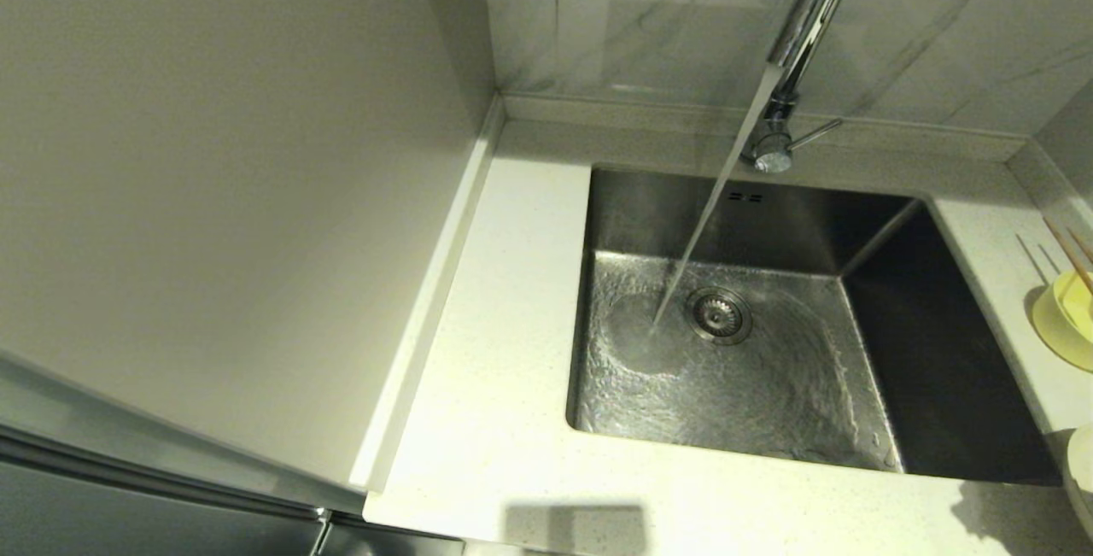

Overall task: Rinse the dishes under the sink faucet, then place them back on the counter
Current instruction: Place the plate on the table

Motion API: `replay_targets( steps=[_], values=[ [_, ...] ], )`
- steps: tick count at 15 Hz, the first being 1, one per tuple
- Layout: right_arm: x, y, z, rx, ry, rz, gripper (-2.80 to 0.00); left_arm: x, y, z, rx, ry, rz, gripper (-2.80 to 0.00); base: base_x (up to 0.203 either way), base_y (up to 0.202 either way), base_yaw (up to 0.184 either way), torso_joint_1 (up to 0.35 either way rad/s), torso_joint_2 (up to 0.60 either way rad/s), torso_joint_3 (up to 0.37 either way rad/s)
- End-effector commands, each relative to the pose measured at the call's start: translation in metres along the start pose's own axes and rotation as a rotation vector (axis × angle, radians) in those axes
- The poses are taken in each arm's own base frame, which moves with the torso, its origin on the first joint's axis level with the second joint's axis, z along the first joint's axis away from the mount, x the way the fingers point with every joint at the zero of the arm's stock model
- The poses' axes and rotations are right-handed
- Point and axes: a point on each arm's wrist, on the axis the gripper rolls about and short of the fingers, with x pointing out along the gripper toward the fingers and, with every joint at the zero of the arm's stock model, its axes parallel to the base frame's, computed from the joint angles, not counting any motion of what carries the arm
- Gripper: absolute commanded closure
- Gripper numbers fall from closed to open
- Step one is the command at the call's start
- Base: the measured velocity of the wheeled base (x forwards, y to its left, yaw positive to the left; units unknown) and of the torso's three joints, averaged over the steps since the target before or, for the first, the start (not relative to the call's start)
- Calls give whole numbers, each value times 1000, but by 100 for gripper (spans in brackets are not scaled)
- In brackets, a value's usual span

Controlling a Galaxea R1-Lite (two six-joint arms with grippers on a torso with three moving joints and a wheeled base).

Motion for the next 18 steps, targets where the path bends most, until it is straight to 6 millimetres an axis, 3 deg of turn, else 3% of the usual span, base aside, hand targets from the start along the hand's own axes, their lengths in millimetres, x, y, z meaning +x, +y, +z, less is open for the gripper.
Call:
replay_targets(
  steps=[1, 9, 10, 18],
  values=[
    [3, 0, -1, -3, 31, -5, 0, 0, 0, 0, -1, -2, 0, 0, 0, 0, 0, 0, 0, 0],
    [9, -3, 1, 5, 22, -47, 0, 0, 0, 0, -1, -2, 0, 0, 0, 0, 0, 0, 0, 0],
    [9, -4, 2, 5, 16, -54, -280, 0, 0, 0, -1, -2, 0, 0, 0, 0, 0, 0, 0, 0],
    [8, -8, 3, 36, -15, -98, -280, 0, 0, 0, -1, -2, 0, 0, 0, 0, 0, 0, 0, 0]
  ],
)
